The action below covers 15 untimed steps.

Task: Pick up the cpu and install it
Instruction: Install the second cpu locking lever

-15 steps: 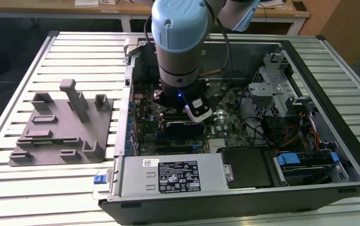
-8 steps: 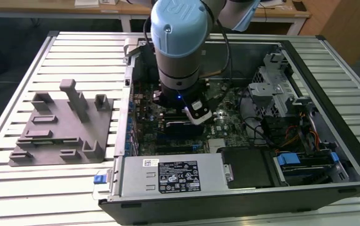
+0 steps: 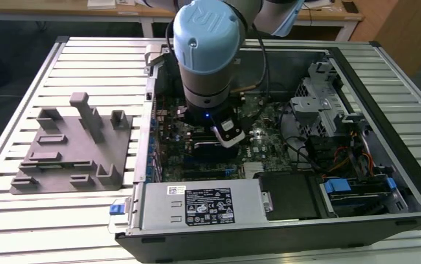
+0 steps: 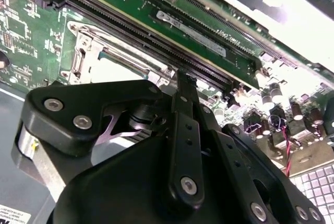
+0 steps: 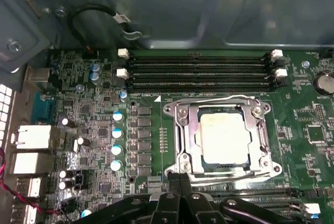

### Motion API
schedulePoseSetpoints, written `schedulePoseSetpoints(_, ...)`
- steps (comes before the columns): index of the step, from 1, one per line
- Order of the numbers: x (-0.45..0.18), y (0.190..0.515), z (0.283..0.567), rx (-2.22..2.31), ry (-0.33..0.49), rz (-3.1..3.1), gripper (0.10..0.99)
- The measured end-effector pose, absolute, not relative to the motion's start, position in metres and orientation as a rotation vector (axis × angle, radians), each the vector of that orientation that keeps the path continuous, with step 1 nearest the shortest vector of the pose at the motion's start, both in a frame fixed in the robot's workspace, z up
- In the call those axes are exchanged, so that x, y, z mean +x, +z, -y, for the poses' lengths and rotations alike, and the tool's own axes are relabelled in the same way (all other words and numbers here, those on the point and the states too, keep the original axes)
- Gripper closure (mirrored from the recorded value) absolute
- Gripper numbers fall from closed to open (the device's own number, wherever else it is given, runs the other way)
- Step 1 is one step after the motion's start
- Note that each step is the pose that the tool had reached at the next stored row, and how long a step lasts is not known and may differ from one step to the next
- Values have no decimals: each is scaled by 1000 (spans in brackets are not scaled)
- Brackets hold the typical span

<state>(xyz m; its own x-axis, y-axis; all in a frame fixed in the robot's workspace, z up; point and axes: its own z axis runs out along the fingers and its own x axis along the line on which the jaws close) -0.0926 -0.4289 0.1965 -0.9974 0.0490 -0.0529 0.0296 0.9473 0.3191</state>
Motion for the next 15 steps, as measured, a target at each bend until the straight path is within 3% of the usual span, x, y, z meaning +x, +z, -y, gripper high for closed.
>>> schedulePoseSetpoints(15, -93, 187, 429, 63, 561, -3030, 980)
